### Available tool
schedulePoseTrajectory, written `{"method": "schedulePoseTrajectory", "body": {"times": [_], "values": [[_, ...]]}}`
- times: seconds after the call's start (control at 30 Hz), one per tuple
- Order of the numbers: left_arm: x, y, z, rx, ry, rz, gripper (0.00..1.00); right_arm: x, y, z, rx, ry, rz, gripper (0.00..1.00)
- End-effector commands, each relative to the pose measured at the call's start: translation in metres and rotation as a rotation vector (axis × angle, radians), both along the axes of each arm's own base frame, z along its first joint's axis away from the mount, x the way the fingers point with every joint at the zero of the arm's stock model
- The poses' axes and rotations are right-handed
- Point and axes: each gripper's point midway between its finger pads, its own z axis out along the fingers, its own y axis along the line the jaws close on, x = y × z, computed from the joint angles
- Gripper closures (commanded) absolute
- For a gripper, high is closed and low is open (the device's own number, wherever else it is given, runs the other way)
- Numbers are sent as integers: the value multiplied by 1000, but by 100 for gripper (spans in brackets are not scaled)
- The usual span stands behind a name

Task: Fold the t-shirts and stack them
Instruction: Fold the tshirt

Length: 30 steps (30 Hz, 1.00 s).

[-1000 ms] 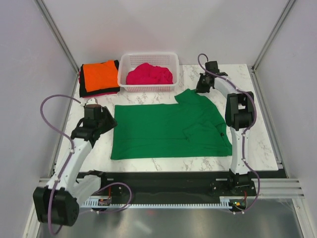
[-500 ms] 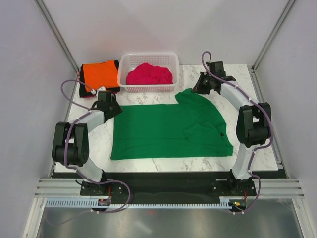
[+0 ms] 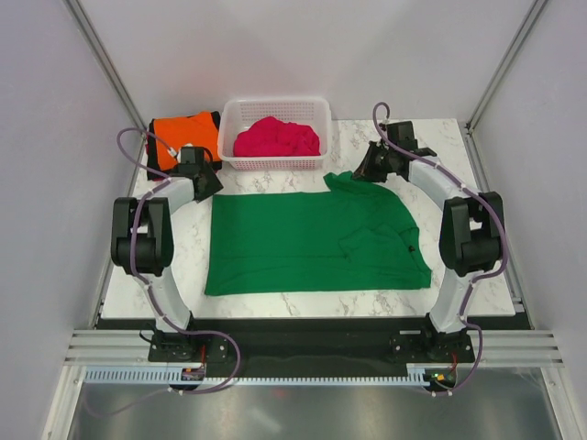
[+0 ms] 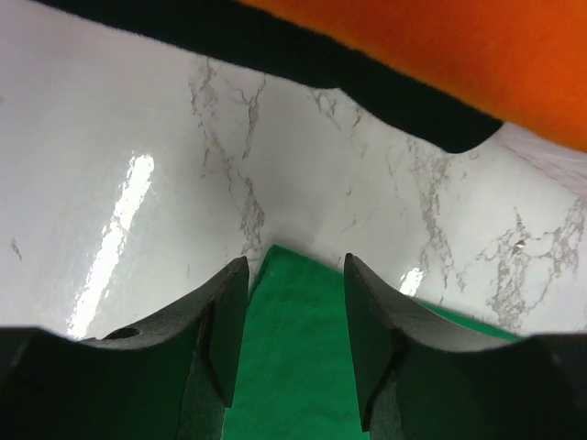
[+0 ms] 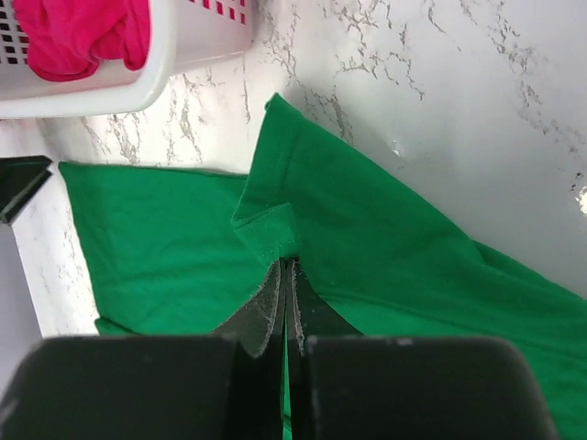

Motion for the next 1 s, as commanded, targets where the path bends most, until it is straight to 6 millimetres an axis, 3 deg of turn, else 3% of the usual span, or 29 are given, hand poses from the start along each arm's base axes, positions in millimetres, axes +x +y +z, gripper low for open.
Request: {"method": "schedulePoseTrajectory", "body": {"times": [0.0,0.27,0.47,0.63,0.77,0.93,0.97], "values": [[-10,-4,-16,-42,88,19,47,3,8,44,43,-114,22,100],[-22,-14,-35,-105,140,24,51,0,8,46,47,-114,20,100],[-17,-21,-38,-129,145,-12,74,-2,7,45,43,-110,18,100],[-14,-26,-24,-157,116,-29,97,-13,3,52,30,-119,16,100],[-17,-24,-3,-140,83,-33,98,-28,-7,66,14,-148,4,100],[-28,-22,19,-118,54,-56,98,-56,-13,64,7,-134,4,100],[-31,-21,25,-115,42,-61,98,-62,-15,71,4,-150,0,100]]}}
